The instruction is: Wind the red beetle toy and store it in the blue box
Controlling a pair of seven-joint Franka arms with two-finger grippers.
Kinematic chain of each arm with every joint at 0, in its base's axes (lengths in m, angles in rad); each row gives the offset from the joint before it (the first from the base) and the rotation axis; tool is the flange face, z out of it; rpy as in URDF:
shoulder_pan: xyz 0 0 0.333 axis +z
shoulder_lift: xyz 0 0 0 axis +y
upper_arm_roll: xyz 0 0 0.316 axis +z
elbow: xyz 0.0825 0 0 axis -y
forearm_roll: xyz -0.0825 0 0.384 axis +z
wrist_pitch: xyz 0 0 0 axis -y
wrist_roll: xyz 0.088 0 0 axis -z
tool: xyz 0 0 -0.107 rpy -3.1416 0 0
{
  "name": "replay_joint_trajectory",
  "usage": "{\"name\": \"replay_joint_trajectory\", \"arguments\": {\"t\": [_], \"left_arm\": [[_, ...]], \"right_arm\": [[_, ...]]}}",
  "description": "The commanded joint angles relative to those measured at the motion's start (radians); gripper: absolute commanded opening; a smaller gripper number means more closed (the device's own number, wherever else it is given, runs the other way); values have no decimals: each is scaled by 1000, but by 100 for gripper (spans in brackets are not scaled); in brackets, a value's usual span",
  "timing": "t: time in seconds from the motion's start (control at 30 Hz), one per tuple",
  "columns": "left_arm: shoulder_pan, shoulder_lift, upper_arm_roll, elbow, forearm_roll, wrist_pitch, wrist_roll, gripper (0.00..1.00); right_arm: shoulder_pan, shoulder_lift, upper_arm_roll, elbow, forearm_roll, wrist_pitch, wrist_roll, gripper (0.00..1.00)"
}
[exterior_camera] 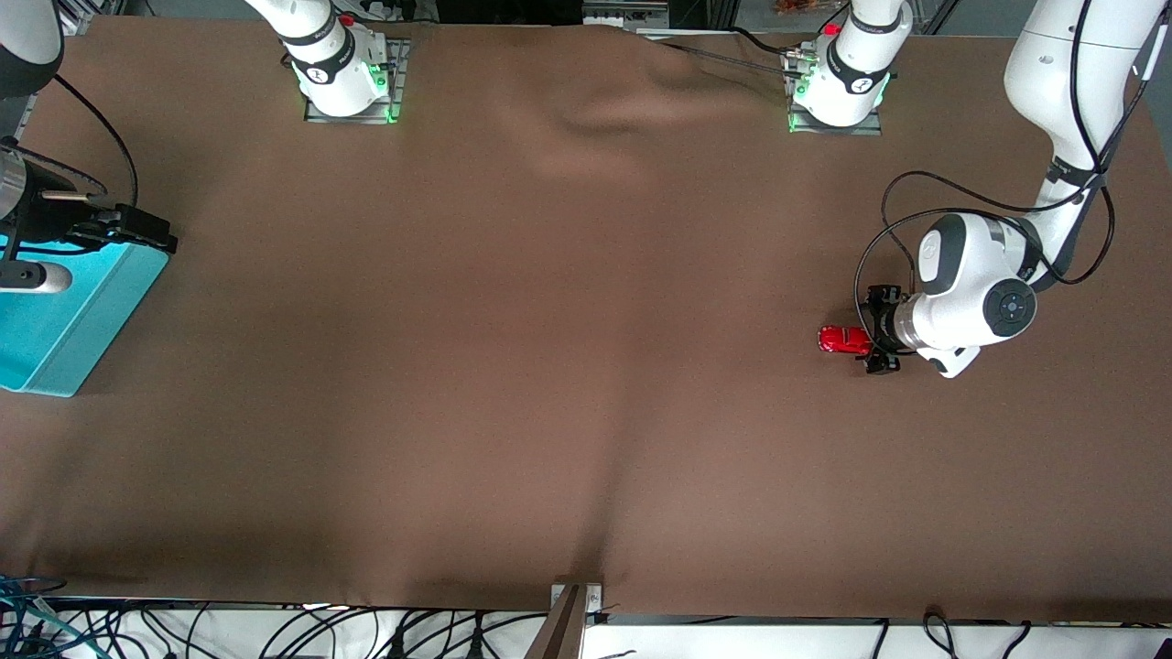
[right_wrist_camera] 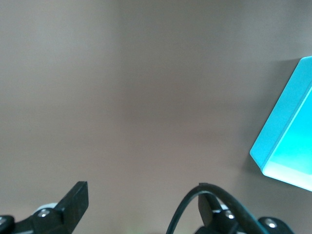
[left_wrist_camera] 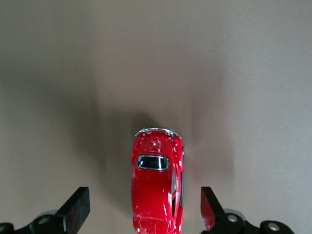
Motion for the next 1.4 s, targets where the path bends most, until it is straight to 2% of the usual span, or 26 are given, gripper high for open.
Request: {"name": "replay_joint_trajectory", "arguments": {"t": [0.0,0.23,0.3,0.37,0.47,0.53,0.57,0.93,1.37], "left_arm": [[7,6,-3,-19,-11,31,-29,100],[7,19,-2,-16,-10,38,-36,96],[7,23,-2,-16,-10,51,-42,89],[7,29,-2,-16,-10,68,-49,73],[9,32,-2,-13,-8,70,-49,29],[9,32,-2,-10,-7,70,-47,5],[9,31,-2,-9,-7,70,-47,0],[-8,20,-11,19,1,67,-44,0],[-169,26,-25,96,-16,62,-128,0]], "right_arm": [[-5,5,4,23,18,-19,-16,100],[-5,5,4,22,18,-19,-16,100],[-5,5,4,23,18,-19,-16,100],[-5,5,4,22,18,-19,-16,100],[-5,5,4,22,18,-19,-16,100],[-5,7,4,23,18,-19,-16,100],[-5,5,4,23,18,-19,-16,100],[-5,5,4,23,18,-19,-16,100],[-5,5,4,23,18,-19,-16,100]]}}
